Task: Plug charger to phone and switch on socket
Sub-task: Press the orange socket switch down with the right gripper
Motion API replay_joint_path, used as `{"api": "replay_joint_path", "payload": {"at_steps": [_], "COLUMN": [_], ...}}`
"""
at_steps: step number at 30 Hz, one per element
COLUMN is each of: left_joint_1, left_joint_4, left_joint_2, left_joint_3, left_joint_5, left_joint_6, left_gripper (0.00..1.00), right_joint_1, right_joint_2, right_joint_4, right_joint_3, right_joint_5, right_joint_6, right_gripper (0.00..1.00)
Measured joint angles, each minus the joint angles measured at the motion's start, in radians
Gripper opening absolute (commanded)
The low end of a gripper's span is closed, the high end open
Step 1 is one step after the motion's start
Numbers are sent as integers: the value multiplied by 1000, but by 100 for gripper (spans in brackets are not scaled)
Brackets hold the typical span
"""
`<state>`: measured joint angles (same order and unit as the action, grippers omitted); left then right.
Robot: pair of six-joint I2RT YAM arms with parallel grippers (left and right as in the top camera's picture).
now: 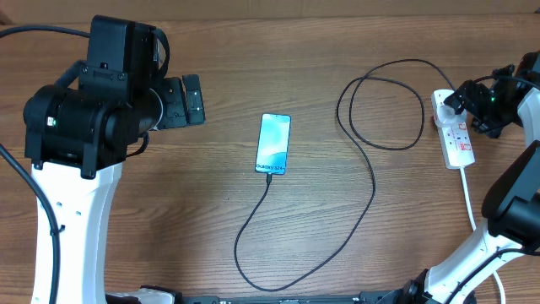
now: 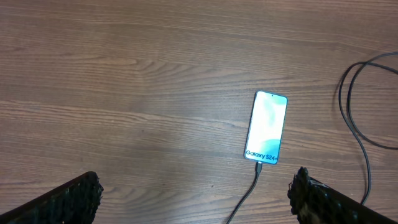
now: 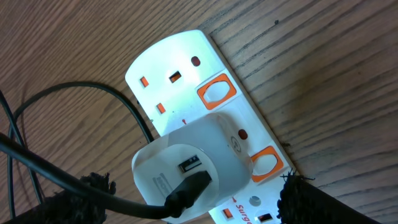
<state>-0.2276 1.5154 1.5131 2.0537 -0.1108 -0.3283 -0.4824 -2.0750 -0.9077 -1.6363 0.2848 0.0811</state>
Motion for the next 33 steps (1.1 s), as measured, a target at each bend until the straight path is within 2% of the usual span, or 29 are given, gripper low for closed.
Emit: {"api": "replay_joint_path", "payload": {"at_steps": [17,33], "left_joint_1": [0,0], "left_joint_4": [0,0], "left_joint_2": [0,0], "left_joint_3": [0,0], "left_joint_5": [0,0], "left_joint_6": [0,0], "left_gripper": [100,100], "right_joint_1": [1,12], "right_joint_2": [0,-8], "right_joint_4": [28,121], "right_joint_3": [21,100], "right_joint_5": [8,21], "right_joint_6": [1,0], "right_gripper": [89,89]}}
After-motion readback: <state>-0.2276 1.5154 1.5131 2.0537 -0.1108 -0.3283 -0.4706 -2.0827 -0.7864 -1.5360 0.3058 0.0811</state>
